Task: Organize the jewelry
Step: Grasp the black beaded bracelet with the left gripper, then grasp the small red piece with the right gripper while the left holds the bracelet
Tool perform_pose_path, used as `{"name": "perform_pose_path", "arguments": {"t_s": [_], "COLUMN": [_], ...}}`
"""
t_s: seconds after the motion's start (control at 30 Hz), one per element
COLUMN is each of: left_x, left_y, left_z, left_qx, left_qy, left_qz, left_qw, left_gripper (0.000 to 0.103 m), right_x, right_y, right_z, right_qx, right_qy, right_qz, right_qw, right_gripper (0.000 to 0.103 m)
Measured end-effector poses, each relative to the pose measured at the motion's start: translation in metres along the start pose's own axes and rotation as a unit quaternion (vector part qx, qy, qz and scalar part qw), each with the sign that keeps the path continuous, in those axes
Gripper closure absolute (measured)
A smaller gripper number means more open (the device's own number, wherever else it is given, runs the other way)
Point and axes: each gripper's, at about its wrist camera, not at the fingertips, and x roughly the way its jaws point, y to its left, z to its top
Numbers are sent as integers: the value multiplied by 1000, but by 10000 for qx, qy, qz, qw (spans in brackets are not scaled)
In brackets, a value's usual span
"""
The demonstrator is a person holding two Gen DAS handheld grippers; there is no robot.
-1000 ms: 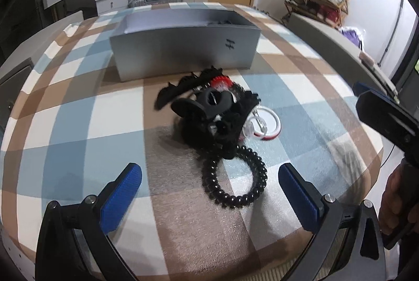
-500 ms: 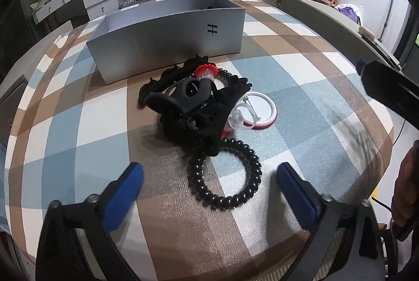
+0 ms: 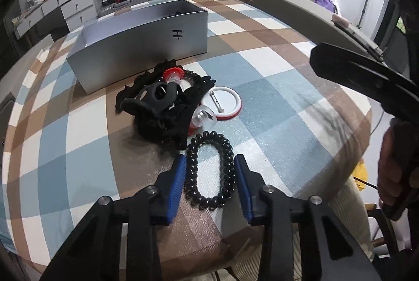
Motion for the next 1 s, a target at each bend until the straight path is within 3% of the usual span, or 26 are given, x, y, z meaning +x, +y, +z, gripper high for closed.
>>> {"name": "perform_pose_path", "arguments": {"t_s": [0.17, 0.33, 0.53, 0.83, 1.0], "left_x": [-7, -13, -26, -33, -38], "left_y": [8, 15, 29, 62, 77], "left_z": [-3, -8, -12, -19, -23], "left_qx": [-200, -282, -467, -937, -1149], "left_qy": [-47, -124, -323, -483, -541], "left_qz": [-323, -305, -223, 119, 198], "left_qw": [9993, 9991, 9981, 9944, 9917], "left_gripper": [72, 72, 72, 72, 72], "right_x": [1, 12, 27, 57, 72], "right_y": [-2, -2, 18, 45, 52], "right_z": [1, 1, 0, -6, -8], "right_qx": [94, 302, 33, -337, -335], "right_qy": [39, 284, 471, 879, 1094], "right_qz": [-24, 236, 466, 809, 1066], "right_qw": [9999, 9989, 9978, 9923, 9877], "right_gripper": [0, 0, 1, 10, 24]}}
